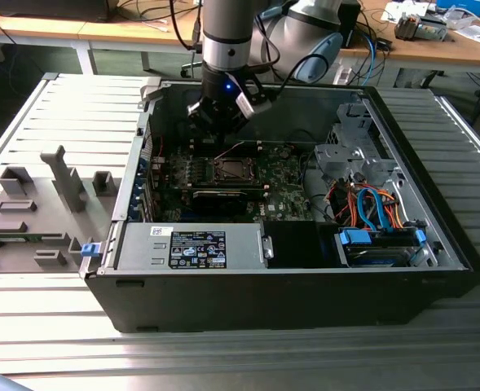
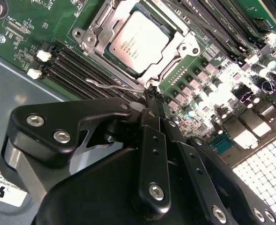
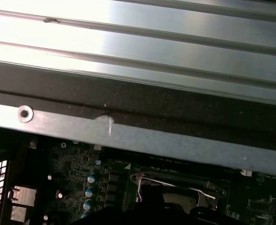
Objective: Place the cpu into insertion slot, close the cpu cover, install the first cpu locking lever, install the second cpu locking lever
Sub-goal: 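Install the first cpu locking lever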
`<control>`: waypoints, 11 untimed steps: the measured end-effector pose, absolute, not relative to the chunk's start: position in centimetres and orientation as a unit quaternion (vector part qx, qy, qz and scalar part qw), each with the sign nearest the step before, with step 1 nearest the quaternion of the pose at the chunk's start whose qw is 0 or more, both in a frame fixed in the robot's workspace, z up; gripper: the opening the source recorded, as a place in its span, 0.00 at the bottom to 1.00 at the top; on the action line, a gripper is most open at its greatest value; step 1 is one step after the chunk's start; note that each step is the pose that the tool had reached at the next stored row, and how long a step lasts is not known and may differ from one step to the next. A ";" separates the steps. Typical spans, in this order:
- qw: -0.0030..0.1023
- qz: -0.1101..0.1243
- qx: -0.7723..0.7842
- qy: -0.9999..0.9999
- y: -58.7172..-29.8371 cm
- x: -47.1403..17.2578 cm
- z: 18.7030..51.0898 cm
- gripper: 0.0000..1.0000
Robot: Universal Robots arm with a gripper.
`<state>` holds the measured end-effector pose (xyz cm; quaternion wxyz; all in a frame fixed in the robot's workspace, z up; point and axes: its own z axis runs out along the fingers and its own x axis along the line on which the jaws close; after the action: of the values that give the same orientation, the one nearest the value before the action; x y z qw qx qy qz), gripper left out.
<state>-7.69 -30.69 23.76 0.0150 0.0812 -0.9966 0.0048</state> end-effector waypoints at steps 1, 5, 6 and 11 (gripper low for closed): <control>0.015 0.005 0.081 -0.997 -30.7 -7.7 23.7 0.11; 0.015 0.005 0.081 -0.997 -30.7 -7.7 23.4 0.11; 0.015 0.005 0.081 -0.997 -30.7 -7.7 23.4 0.11; 0.015 0.005 0.081 -0.997 -30.7 -7.7 23.0 0.11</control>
<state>-7.69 -30.69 23.05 0.0151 0.0812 -0.9966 0.0048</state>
